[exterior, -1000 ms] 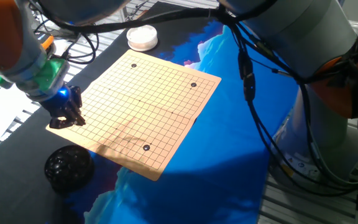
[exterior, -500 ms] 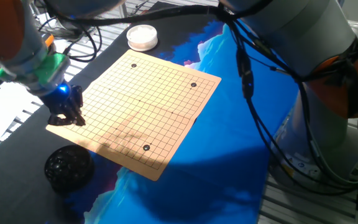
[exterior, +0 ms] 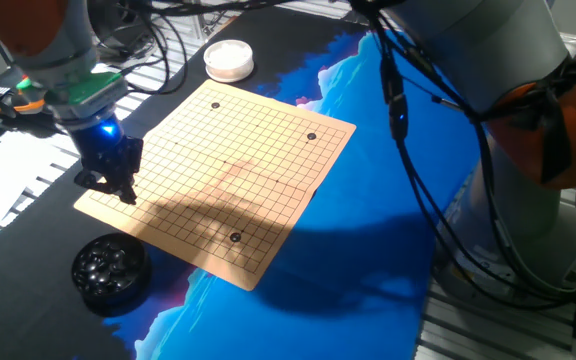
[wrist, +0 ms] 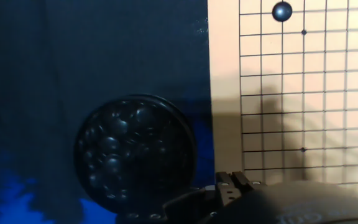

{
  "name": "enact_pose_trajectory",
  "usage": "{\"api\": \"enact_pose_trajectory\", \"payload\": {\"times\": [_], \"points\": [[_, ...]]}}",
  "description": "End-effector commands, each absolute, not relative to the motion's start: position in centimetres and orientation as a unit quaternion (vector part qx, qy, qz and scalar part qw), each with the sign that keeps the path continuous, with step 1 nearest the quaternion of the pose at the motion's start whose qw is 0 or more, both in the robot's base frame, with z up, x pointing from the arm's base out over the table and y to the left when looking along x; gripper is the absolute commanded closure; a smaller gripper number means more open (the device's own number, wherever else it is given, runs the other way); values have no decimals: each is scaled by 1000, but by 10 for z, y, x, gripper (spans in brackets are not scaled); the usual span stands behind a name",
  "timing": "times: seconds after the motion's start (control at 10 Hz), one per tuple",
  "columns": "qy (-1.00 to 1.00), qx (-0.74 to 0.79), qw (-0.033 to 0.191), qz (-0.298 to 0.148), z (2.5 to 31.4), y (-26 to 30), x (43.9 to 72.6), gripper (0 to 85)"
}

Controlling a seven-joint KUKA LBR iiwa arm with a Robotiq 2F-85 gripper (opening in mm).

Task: Play the first move as black on the 3-4 point in the upper right corner of the Go board

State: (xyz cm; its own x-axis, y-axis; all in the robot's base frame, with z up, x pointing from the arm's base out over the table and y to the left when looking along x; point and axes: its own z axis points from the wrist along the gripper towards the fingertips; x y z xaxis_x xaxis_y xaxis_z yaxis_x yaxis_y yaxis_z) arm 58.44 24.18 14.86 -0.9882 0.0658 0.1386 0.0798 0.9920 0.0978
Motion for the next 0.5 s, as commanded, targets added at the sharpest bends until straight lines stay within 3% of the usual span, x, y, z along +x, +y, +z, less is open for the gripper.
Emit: {"api": "enact_pose_trajectory", "payload": {"times": [0.0,0.4], "points": [[-996,-35,67,-52,149,242,584,850],[-996,-34,64,-52,149,242,584,850]]}}
